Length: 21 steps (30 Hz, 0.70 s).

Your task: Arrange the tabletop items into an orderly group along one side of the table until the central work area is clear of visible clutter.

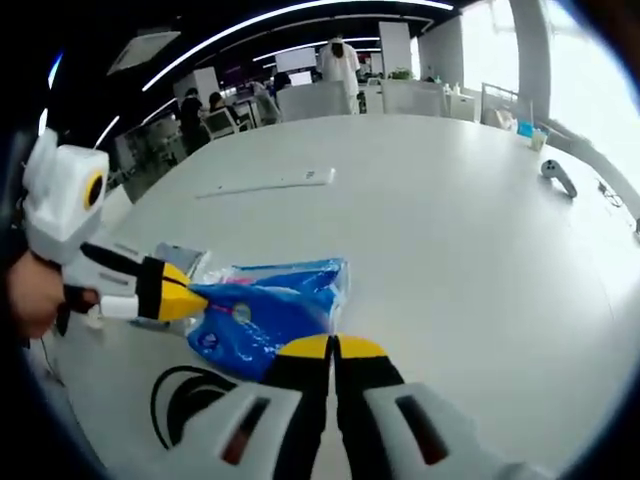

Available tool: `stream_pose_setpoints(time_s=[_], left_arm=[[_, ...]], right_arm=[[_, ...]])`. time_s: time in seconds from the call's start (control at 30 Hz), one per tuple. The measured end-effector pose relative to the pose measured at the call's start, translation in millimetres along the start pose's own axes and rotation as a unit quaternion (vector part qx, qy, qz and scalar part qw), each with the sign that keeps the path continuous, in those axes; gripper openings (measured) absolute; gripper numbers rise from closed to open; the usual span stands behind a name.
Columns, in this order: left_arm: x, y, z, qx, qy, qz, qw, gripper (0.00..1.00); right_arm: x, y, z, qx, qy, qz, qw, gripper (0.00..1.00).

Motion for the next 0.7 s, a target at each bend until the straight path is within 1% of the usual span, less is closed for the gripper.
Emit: stream_pose_setpoints(time_s=[0.2,0.33,0.7], left_arm=[[-0.6,0.2,0.8,0.004,0.003,0.003,1.0000,0.00],[-2.7,0.4,2.1,0.011,0.012,0.009,0.9998,0.00],[-5.3,0.7,2.0,0.014,0.015,0.014,0.9997,0.00]], right_arm=[[-1.3,0.9,1.2,0.002,-0.001,0.001,1.0000,0.00],[-3.2,2.3,2.9,0.006,-0.001,0.003,1.0000,0.00],[-6.6,4.6,3.4,0.007,0.001,0.006,1.0000,0.00]])
Point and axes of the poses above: the point that each gripper's makers call its tool centre point, and the gripper's own axes: y roughly forward along the fingers, z roughly to its left, x roughly out of its top, the point moved 5 cm from there along -y, roughly backward along the fingers, and after that the axes turned 11 degrees about z, right-handed, at the moved point
